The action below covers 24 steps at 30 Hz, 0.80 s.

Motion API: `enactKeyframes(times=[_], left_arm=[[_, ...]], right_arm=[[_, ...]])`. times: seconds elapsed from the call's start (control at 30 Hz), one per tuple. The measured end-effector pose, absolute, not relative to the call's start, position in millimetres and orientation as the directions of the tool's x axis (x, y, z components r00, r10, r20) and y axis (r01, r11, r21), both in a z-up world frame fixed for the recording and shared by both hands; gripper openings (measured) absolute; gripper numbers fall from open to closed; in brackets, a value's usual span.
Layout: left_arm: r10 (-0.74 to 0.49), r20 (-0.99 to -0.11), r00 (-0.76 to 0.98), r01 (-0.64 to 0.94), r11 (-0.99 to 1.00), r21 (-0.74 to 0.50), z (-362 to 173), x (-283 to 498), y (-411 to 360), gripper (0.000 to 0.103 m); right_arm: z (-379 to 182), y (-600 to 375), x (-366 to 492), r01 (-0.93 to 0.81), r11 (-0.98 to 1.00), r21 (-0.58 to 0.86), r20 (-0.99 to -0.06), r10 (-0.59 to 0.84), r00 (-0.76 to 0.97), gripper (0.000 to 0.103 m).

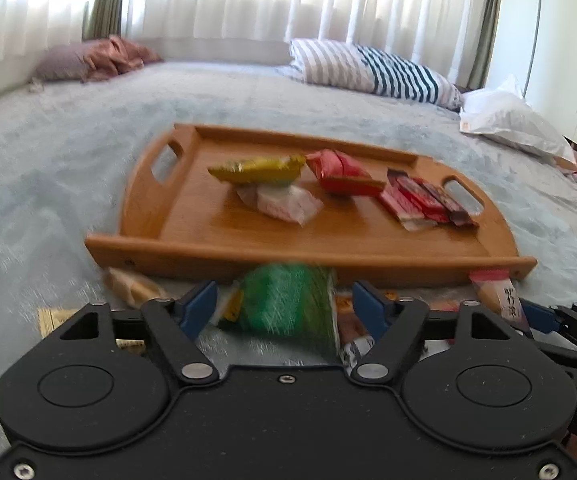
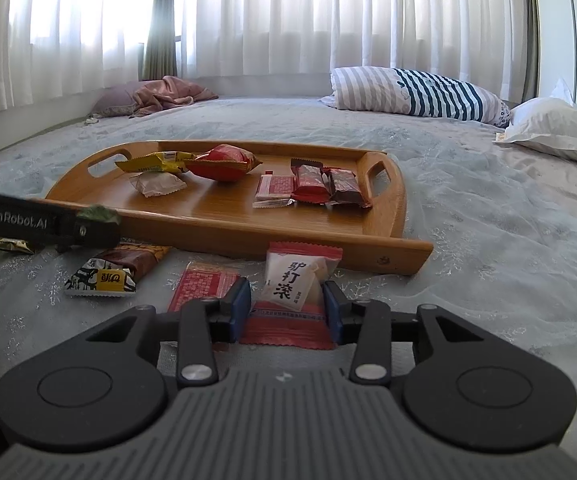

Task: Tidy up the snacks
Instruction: 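Grasp the green pea wasabi bag with the left gripper while the right grasps a white-red printed packet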

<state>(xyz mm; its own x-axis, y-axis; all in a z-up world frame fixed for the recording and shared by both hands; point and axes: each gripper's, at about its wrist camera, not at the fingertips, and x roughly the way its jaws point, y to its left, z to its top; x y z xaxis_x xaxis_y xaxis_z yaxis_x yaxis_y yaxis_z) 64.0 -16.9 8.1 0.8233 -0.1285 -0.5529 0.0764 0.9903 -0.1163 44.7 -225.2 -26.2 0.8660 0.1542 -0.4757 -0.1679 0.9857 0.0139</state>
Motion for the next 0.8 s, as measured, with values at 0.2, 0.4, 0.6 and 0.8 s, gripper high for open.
enactKeyframes(times=[0.2, 0.4, 0.6, 0.8], left_arm=[[-0.149, -0.577, 0.803, 0.079, 0.986, -0.145, 4.8, 73.4, -9.6, 0.071], [-0.191, -0.597, 0.779, 0.102, 0.979, -0.179, 7.5, 70.9, -9.3, 0.045], [-0.182, -0.58, 0.794, 0.142, 0.983, -0.115, 16.6, 56.0, -17.7, 0.044], [-0.179, -0.544, 0.82, 0.135, 0.984, -0.119, 34.1, 50.5, -11.6, 0.044]], right_arm=[[-27.0, -224.2, 45.7, -0.174, 0.985, 0.006, -0.475, 0.156, 0.866, 0.048], [-25.9, -223.5, 48.8, -0.175, 0.985, 0.007, -0.48, 0.157, 0.863, 0.046], [-18.3, -226.6, 47.4, -0.174, 0.984, 0.042, -0.49, 0.172, 0.854, 0.039], [-5.9, -224.5, 41.3, -0.161, 0.987, 0.019, -0.481, 0.151, 0.864, 0.039]])
